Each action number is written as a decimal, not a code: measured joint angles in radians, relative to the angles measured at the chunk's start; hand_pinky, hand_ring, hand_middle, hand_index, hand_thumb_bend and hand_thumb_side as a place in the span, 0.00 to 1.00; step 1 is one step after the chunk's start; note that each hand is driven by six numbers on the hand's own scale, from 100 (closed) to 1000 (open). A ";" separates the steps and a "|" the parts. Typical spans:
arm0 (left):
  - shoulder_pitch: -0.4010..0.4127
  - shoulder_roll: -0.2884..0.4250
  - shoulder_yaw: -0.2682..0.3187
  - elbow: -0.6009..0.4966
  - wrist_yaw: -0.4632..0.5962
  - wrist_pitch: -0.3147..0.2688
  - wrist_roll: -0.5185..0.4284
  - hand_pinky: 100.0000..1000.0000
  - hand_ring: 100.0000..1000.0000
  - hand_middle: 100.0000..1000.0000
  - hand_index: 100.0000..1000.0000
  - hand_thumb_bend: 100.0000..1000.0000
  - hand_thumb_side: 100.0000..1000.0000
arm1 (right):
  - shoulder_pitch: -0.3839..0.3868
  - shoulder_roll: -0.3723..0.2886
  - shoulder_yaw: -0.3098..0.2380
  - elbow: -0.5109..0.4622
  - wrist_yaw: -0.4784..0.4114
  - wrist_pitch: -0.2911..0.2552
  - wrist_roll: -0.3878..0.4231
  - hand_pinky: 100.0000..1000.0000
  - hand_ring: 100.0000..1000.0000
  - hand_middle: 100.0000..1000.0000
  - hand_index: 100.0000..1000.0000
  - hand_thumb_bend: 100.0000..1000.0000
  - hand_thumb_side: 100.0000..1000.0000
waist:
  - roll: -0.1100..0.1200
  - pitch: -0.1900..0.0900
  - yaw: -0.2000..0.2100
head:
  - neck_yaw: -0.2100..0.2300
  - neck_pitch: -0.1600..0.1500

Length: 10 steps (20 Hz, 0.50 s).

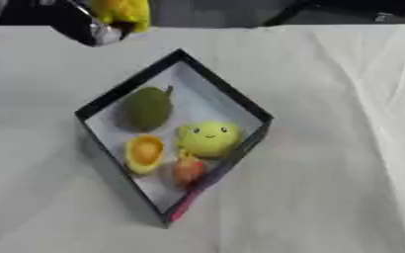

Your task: Pick up objects on the table and place them in the box.

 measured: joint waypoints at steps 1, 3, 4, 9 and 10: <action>0.000 0.000 -0.029 -0.003 0.007 0.002 -0.016 0.64 0.58 0.45 0.59 0.12 0.00 | 0.000 0.000 0.000 0.000 0.000 0.001 0.001 0.89 0.69 0.62 0.81 0.00 0.61 | 0.000 0.000 0.000 | 0.001 0.000; 0.013 0.000 -0.077 -0.001 0.009 0.000 -0.046 0.64 0.59 0.46 0.60 0.11 0.00 | 0.000 0.000 0.000 0.000 0.000 0.003 0.003 0.89 0.69 0.62 0.81 0.00 0.61 | 0.001 0.000 0.000 | 0.002 -0.001; 0.025 0.000 -0.094 0.000 0.008 -0.003 -0.060 0.64 0.59 0.46 0.60 0.11 0.00 | 0.000 0.000 0.000 0.000 0.000 0.003 0.004 0.89 0.69 0.62 0.81 0.00 0.61 | 0.002 0.000 0.000 | 0.002 -0.001; 0.091 0.000 -0.134 0.038 -0.015 -0.021 -0.103 0.64 0.60 0.47 0.61 0.14 0.00 | -0.001 0.000 0.001 0.000 0.000 0.006 0.007 0.89 0.69 0.62 0.81 0.00 0.62 | 0.005 0.000 -0.005 | 0.010 -0.006; 0.104 -0.001 -0.140 0.050 -0.026 -0.026 -0.108 0.64 0.60 0.47 0.62 0.14 0.00 | -0.001 0.000 0.001 0.000 0.000 0.007 0.007 0.89 0.69 0.62 0.81 0.00 0.62 | 0.005 0.000 -0.006 | 0.010 -0.008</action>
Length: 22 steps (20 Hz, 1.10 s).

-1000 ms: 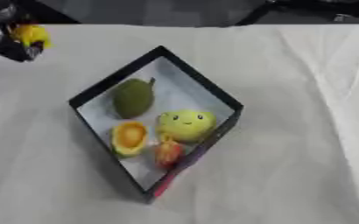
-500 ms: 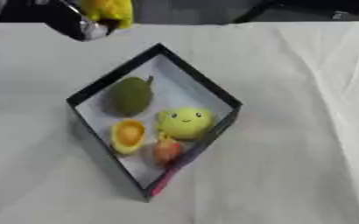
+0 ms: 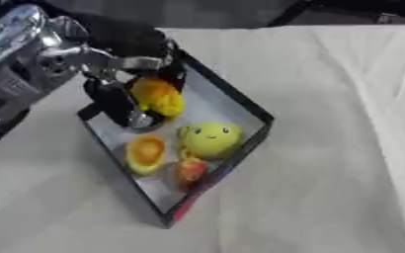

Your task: Pick up objects on the table and place them in the box.

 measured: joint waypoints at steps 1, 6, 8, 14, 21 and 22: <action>0.013 -0.003 -0.005 0.013 -0.013 -0.006 -0.003 0.64 0.60 0.47 0.62 0.14 0.00 | 0.001 0.000 0.000 0.000 0.000 0.000 0.000 0.89 0.69 0.62 0.81 0.00 0.62 | 0.001 0.000 0.000 | 0.000 -0.001; 0.047 -0.027 -0.022 0.081 -0.067 -0.050 -0.016 0.72 0.74 0.67 0.72 0.30 0.14 | 0.000 0.000 0.006 0.003 0.001 0.003 0.005 0.89 0.69 0.62 0.81 0.00 0.62 | 0.005 0.000 -0.004 | 0.004 -0.001; 0.051 -0.036 -0.021 0.102 -0.089 -0.067 -0.021 0.74 0.75 0.70 0.74 0.34 0.16 | 0.000 0.000 0.006 0.005 0.001 0.003 0.006 0.89 0.69 0.62 0.81 0.00 0.62 | 0.006 0.000 -0.004 | 0.006 -0.001; 0.067 -0.048 0.004 0.134 -0.148 -0.095 0.030 0.87 0.91 0.87 0.93 0.72 0.54 | -0.002 0.000 0.006 0.006 0.001 0.004 0.008 0.89 0.69 0.62 0.81 0.00 0.62 | 0.006 0.000 -0.007 | 0.009 -0.002; 0.111 0.000 0.193 -0.136 -0.169 -0.047 0.236 0.76 0.76 0.75 0.84 0.31 0.34 | -0.001 0.000 0.006 0.006 0.001 0.004 0.008 0.89 0.69 0.62 0.81 0.00 0.62 | 0.006 0.000 0.003 | 0.007 -0.001; 0.127 0.006 0.229 -0.168 -0.150 -0.019 0.282 0.75 0.74 0.73 0.82 0.23 0.33 | -0.001 0.000 0.006 0.006 0.001 0.004 0.008 0.89 0.69 0.62 0.81 0.00 0.62 | 0.006 0.000 0.003 | 0.006 -0.001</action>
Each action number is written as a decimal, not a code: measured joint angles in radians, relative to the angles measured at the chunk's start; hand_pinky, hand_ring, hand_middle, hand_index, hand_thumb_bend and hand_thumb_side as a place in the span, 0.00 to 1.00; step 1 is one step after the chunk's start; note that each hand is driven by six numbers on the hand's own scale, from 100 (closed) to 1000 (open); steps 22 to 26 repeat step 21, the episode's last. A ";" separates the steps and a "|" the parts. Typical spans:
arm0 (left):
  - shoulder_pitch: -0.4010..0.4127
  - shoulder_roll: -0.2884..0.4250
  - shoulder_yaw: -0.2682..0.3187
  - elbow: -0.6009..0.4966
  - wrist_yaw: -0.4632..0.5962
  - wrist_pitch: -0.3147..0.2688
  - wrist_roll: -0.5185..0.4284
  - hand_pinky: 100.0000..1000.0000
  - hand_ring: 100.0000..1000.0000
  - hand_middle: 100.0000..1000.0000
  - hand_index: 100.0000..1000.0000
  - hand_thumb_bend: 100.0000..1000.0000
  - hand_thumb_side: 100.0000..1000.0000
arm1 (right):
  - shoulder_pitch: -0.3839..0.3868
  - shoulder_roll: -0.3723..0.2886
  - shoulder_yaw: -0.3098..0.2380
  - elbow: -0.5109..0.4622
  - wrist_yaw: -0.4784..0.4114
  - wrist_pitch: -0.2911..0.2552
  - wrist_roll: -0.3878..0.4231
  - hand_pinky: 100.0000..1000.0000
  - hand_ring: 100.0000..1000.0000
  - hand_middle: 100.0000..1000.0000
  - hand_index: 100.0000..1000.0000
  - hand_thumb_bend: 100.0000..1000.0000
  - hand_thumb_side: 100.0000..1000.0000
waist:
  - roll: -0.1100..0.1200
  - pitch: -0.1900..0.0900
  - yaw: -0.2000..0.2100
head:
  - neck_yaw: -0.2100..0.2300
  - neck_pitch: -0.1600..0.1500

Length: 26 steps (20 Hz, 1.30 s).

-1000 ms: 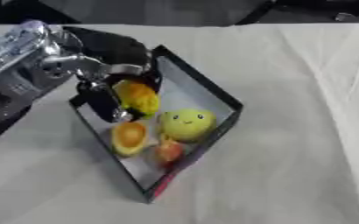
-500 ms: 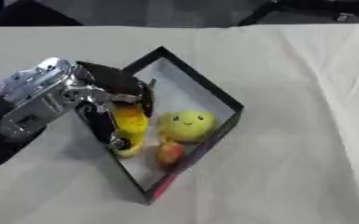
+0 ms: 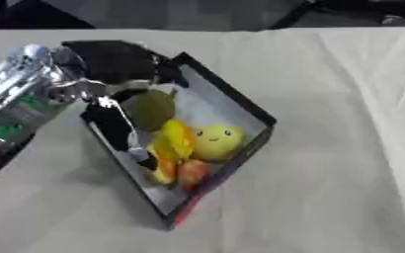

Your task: Pick up objects on the table and place them in the box.

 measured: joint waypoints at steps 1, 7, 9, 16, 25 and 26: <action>0.021 0.003 0.034 -0.023 0.028 0.028 0.049 0.75 0.72 0.72 0.81 0.14 0.34 | 0.000 0.000 0.000 0.000 0.000 0.000 0.000 0.89 0.69 0.62 0.81 0.00 0.61 | 0.000 0.000 0.001 | -0.002 0.000; 0.268 0.000 0.260 -0.059 0.361 0.175 0.367 0.80 0.68 0.74 0.82 0.00 0.82 | 0.002 0.001 -0.003 -0.001 0.000 -0.008 -0.005 0.89 0.69 0.62 0.81 0.00 0.60 | 0.000 0.000 0.017 | -0.023 0.000; 0.355 -0.029 0.343 -0.060 0.490 0.205 0.488 0.81 0.68 0.75 0.84 0.01 0.90 | 0.003 0.001 -0.005 -0.001 -0.001 -0.011 -0.009 0.89 0.69 0.62 0.81 0.00 0.60 | -0.002 0.000 0.024 | -0.036 0.001; 0.573 -0.148 0.537 -0.061 0.764 0.220 0.769 0.82 0.69 0.76 0.86 0.05 0.94 | 0.003 0.017 -0.008 -0.009 -0.001 -0.023 -0.019 0.89 0.69 0.62 0.81 0.00 0.59 | -0.022 0.000 0.036 | -0.077 0.009; 0.666 -0.242 0.600 -0.061 0.898 0.192 0.871 0.83 0.69 0.77 0.86 0.08 0.96 | 0.003 0.029 -0.007 -0.014 -0.001 -0.028 -0.019 0.89 0.69 0.62 0.81 0.00 0.59 | -0.030 0.000 0.039 | -0.085 0.009; 0.666 -0.242 0.600 -0.061 0.898 0.192 0.871 0.83 0.69 0.77 0.86 0.08 0.96 | 0.003 0.029 -0.007 -0.014 -0.001 -0.028 -0.019 0.89 0.69 0.62 0.81 0.00 0.59 | -0.030 0.000 0.039 | -0.085 0.009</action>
